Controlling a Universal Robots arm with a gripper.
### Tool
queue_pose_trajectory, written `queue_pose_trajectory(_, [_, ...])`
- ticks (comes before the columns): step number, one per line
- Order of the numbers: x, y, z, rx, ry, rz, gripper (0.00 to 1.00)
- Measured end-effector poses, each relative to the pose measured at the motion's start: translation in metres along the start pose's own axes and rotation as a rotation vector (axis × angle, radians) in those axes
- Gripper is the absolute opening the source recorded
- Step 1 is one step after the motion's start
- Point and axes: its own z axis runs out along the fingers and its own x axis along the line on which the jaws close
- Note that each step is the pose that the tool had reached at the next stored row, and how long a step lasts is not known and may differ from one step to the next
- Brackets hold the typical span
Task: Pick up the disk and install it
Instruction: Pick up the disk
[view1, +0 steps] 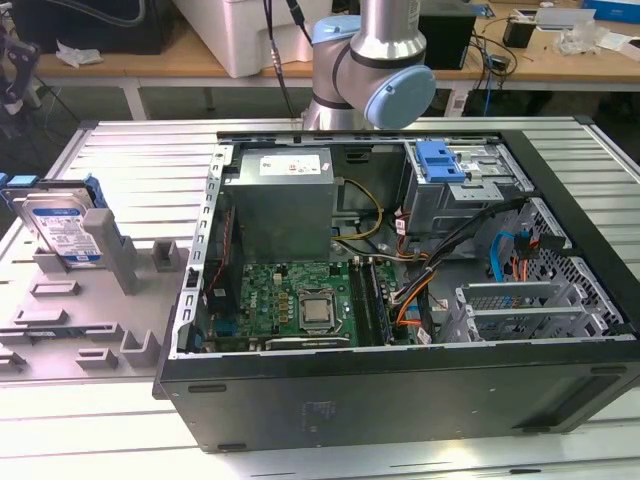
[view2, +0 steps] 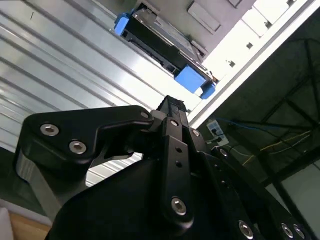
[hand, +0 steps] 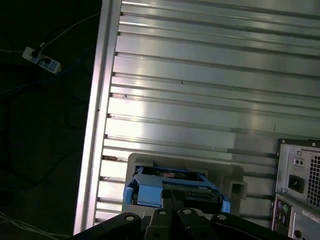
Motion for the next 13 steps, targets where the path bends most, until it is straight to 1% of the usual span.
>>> queue_pose_trajectory(2, [0.0001,0.0000,0.0000,0.0035,0.0018,-0.050,0.11])
queue_pose_trajectory(3, [0.0001,0.0000,0.0002,0.0037,0.0025,-0.084,0.11])
queue_pose_trajectory(4, [0.0001,0.0000,0.0003,0.0037,0.0029,-0.101,0.11])
queue_pose_trajectory(5, [0.0001,0.0000,0.0004,0.0035,0.0036,-0.128,0.11])
queue_pose_trajectory(7, [0.0001,0.0001,0.0009,0.0035,0.0056,-0.218,0.11])
queue_pose_trajectory(8, [0.0001,0.0001,0.0011,0.0033,0.0065,-0.253,0.11])
queue_pose_trajectory(9, [0.0001,0.0000,0.0016,0.0031,0.0079,-0.314,0.11])
queue_pose_trajectory(13, [0.0002,-0.0001,0.0022,0.0028,0.0095,-0.387,0.11])
